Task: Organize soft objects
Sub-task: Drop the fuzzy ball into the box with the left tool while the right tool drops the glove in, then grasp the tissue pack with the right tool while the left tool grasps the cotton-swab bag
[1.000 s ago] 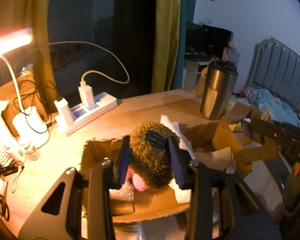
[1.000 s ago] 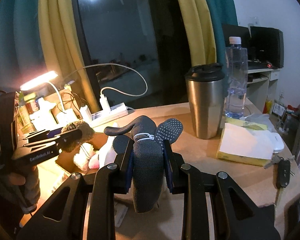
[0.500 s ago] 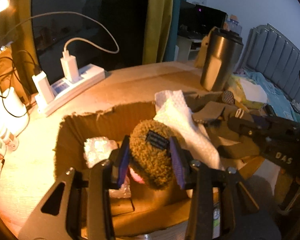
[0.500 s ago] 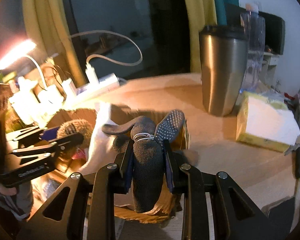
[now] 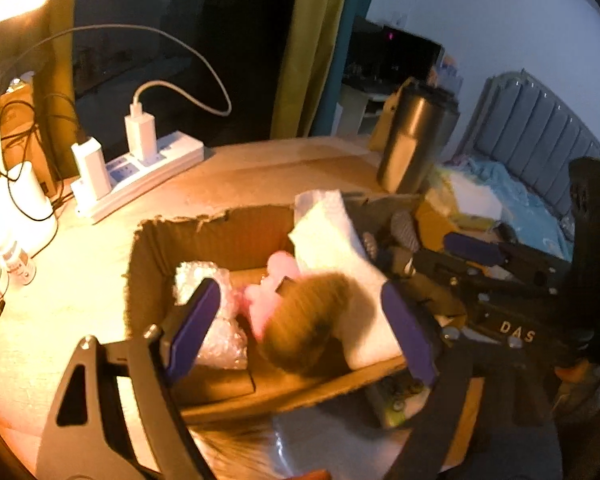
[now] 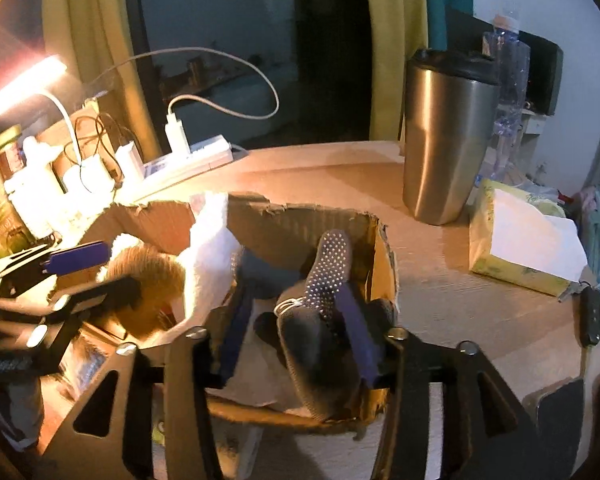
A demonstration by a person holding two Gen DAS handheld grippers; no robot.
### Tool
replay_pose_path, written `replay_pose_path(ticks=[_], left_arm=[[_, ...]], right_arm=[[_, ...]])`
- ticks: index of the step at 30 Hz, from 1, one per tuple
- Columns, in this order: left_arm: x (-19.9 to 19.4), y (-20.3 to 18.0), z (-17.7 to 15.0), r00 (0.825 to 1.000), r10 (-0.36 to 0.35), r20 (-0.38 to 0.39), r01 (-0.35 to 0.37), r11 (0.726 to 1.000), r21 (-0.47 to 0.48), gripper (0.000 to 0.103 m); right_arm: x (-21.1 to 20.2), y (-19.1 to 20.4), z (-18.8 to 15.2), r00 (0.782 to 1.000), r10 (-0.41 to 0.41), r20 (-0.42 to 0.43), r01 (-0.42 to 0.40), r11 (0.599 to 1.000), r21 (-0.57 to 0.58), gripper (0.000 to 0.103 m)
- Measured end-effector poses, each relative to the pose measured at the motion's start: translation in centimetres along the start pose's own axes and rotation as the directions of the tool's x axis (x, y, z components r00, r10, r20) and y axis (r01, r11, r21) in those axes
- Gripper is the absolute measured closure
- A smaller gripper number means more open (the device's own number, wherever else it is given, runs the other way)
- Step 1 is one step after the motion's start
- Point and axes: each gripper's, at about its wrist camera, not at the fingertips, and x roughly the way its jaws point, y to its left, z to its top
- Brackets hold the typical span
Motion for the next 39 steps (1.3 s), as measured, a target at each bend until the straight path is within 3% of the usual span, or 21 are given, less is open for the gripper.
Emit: replay_pose_path(ticks=[7, 17, 21, 23, 25, 39], left_arm=[[-2.7, 0.9, -0.5, 0.999, 0.02, 0.038, -0.019, 1.0, -0.017, 0.019], [-5.8, 2.3, -2.3, 0.996, 0.038, 0.077, -0.036, 0.999, -0.026, 0.019], [-6.4, 2.8, -3.6, 0.997, 0.037, 0.067, -0.035, 0.999, -0.028, 0.019], [-6.5, 3.1, -4.3, 0.998, 0.033, 0.057, -0.031, 0.999, -0.034, 0.019], [-6.7, 3.3, -4.9, 0.998, 0.034, 0.049, -0.033, 0.999, -0.035, 0.019], [-4.3, 3.5, -8.3, 0.997, 0.033, -0.069, -0.036, 0.998, -0.046, 0.014]], right_arm=[[-3.1, 0.4, -0.3, 0.999, -0.007, 0.032, 0.007, 1.0, 0.006, 0.043], [-6.3, 2.2, -2.1, 0.999, -0.015, 0.051, 0.014, 1.0, 0.009, 0.042], [-7.0, 2.8, -2.6, 0.998, -0.018, 0.056, 0.018, 1.0, 0.011, 0.041], [-7.2, 3.2, -2.8, 0.998, -0.016, 0.055, 0.016, 1.0, 0.007, 0.029], [-7.3, 3.6, -3.2, 0.999, -0.021, 0.048, 0.021, 1.0, 0.002, 0.025], [-5.5, 5.1, -6.4, 0.999, 0.006, -0.036, -0.006, 1.0, 0.008, 0.024]])
